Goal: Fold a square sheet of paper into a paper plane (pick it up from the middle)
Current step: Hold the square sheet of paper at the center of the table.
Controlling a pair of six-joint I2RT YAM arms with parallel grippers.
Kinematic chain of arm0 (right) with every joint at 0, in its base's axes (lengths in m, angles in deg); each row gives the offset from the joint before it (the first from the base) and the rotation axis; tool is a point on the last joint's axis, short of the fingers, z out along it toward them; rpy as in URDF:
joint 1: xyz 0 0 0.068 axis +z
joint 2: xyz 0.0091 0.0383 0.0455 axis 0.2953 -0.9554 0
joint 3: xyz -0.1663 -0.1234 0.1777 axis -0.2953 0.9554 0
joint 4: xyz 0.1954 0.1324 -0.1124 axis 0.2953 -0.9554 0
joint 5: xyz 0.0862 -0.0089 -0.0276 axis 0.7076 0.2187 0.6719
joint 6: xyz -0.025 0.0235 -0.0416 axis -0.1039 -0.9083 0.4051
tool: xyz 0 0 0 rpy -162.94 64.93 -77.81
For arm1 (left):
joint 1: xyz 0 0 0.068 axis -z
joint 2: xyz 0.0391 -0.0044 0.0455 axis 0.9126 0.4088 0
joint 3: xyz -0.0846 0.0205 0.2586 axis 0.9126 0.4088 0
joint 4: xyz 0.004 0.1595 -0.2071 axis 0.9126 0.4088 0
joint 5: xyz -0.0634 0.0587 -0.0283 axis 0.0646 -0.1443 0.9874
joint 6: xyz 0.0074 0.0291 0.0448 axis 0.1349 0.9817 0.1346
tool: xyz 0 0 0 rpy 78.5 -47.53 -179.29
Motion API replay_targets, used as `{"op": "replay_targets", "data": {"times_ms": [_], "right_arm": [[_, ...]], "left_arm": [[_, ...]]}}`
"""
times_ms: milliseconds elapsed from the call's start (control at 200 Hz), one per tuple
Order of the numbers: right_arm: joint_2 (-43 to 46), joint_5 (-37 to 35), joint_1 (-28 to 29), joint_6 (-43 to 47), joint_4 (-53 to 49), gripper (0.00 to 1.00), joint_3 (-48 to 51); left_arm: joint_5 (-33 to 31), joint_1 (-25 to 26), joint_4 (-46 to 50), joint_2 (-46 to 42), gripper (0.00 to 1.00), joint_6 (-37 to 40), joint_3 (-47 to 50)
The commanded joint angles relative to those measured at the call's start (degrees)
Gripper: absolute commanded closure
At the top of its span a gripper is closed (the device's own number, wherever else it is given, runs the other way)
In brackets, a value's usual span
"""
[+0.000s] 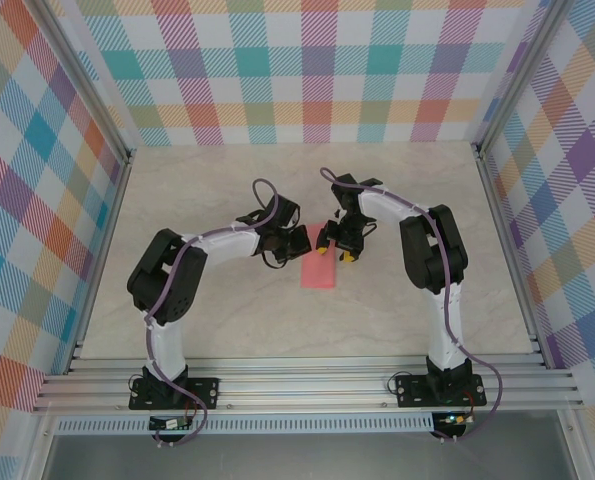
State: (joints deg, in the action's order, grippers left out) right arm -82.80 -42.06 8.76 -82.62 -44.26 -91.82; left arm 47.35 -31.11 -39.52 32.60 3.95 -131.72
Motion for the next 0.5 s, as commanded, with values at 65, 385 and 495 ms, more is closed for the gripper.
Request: {"op": "replay_targets", "data": {"times_ms": [65,385,495], "right_arm": [[-5.7,-5.1,0.4,0.3,-1.5,0.36,3.4],[-5.7,-5.1,0.3,0.3,-1.5,0.36,3.4],[-5.7,-5.0,0.4,0.3,-1.4,0.36,3.4]], "left_arm": [[-1.5,1.5,3.1,2.3,1.00,0.8,-3.5],[-4.7,2.3,6.6,3.7,1.00,1.9,-4.6],[-4.2,2.4,6.4,4.3,1.00,2.0,-4.5]]}}
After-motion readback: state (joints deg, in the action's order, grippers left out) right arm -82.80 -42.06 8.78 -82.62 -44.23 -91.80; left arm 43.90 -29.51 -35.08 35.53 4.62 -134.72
